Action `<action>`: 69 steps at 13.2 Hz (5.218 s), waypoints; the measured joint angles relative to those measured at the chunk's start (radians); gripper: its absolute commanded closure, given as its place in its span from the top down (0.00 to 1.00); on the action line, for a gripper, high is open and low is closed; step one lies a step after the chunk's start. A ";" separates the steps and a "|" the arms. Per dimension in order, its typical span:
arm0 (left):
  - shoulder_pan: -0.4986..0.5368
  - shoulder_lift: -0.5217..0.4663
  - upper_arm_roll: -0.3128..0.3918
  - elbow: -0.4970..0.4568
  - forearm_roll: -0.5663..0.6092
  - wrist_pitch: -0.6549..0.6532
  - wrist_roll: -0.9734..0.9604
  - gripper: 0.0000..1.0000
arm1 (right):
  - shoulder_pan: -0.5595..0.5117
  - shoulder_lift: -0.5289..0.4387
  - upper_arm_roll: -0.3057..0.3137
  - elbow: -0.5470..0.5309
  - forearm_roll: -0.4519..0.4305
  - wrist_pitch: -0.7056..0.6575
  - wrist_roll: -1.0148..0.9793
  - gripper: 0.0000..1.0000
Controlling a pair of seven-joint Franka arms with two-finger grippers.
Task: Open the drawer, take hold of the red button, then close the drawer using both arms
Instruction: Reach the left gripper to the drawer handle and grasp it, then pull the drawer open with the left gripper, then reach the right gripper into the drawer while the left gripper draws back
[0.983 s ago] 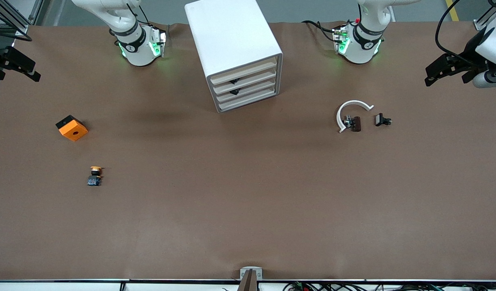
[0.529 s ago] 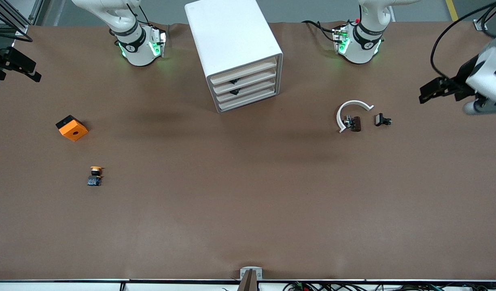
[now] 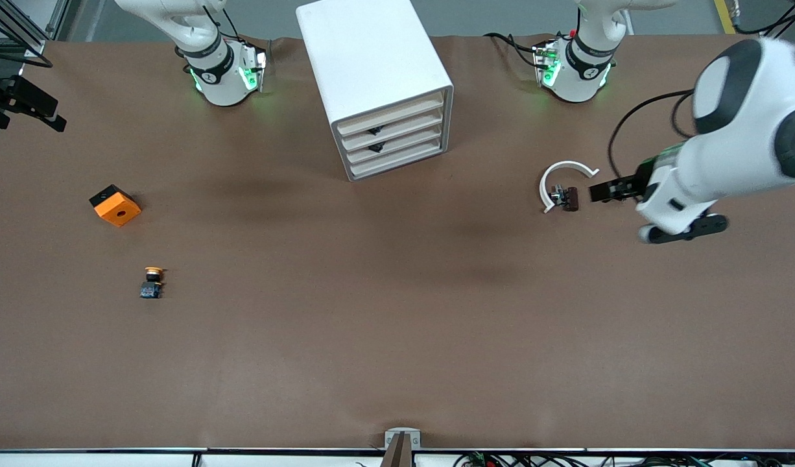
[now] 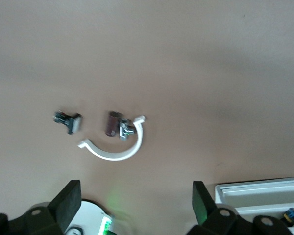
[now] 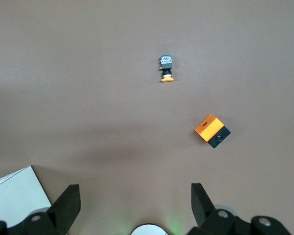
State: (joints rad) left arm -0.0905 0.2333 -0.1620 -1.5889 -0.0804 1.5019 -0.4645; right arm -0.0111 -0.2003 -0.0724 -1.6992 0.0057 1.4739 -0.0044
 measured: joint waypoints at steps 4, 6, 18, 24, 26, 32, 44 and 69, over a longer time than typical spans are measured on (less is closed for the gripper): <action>-0.158 0.127 -0.004 0.005 -0.002 0.053 -0.297 1.00 | 0.000 0.000 0.000 0.000 0.000 0.000 0.000 1.00; -0.219 0.199 -0.005 0.010 -0.046 0.073 -0.481 1.00 | 0.000 0.000 0.000 0.000 0.000 0.001 0.000 1.00; -0.313 0.504 -0.004 0.061 -0.621 0.078 -1.467 1.00 | 0.000 0.000 -0.001 0.000 0.000 0.005 0.000 1.00; -0.398 0.560 -0.006 0.067 -0.731 0.071 -1.717 0.86 | 0.000 0.000 0.000 0.000 0.000 0.006 0.000 1.00; -0.416 0.561 -0.006 0.069 -0.753 0.066 -1.757 0.74 | 0.000 0.000 0.000 0.000 0.000 0.006 0.000 1.00; -0.450 0.566 -0.006 0.071 -0.767 -0.016 -1.765 0.52 | 0.000 0.000 0.000 0.000 0.000 0.006 0.000 1.00; -0.493 0.583 0.002 0.076 -0.782 -0.061 -1.793 0.00 | -0.003 0.040 -0.013 0.012 -0.001 0.014 0.001 1.00; -0.405 0.618 0.287 0.363 -0.769 0.018 -1.625 1.00 | 0.416 0.295 0.024 0.080 0.105 0.200 0.842 1.00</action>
State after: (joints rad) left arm -0.4954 0.8512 0.1247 -1.2263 -0.8493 1.5195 -2.0898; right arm 0.4046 0.0943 -0.0480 -1.6189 0.1105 1.6744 0.8381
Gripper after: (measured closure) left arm 0.000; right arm 0.000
